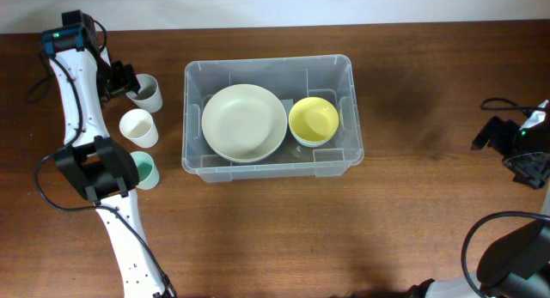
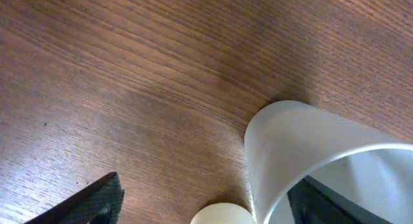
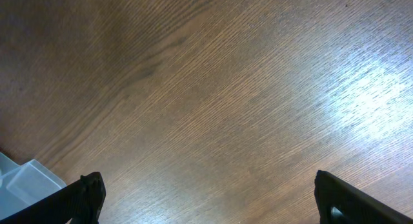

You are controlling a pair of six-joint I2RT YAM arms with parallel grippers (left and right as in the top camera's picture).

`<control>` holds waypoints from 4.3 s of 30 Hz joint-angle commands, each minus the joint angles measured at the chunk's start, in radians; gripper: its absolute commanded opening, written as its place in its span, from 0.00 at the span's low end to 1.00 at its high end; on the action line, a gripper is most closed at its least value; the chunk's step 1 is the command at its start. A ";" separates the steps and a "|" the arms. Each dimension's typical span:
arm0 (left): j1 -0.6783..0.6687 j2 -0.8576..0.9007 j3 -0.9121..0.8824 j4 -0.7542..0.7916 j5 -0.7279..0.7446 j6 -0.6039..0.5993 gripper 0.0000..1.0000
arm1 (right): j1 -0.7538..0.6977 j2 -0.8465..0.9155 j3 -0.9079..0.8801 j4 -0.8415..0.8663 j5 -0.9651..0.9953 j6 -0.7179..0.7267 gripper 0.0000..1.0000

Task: Pack container
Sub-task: 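Lift the grey cup with the left gripper and swing it toward the bin, then lower the grey cup into the bin in front of the yellow bowl, open gripper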

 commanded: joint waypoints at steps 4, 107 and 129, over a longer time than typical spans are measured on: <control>0.006 0.015 -0.003 0.007 0.014 0.055 0.55 | -0.001 -0.007 -0.004 0.002 -0.002 -0.006 0.99; -0.753 -0.437 -0.651 0.118 0.275 0.204 0.01 | -0.001 -0.008 -0.004 0.002 -0.002 -0.007 0.99; -0.753 -0.437 -0.689 0.179 0.197 0.203 0.18 | -0.001 -0.007 -0.004 0.002 -0.002 -0.007 0.99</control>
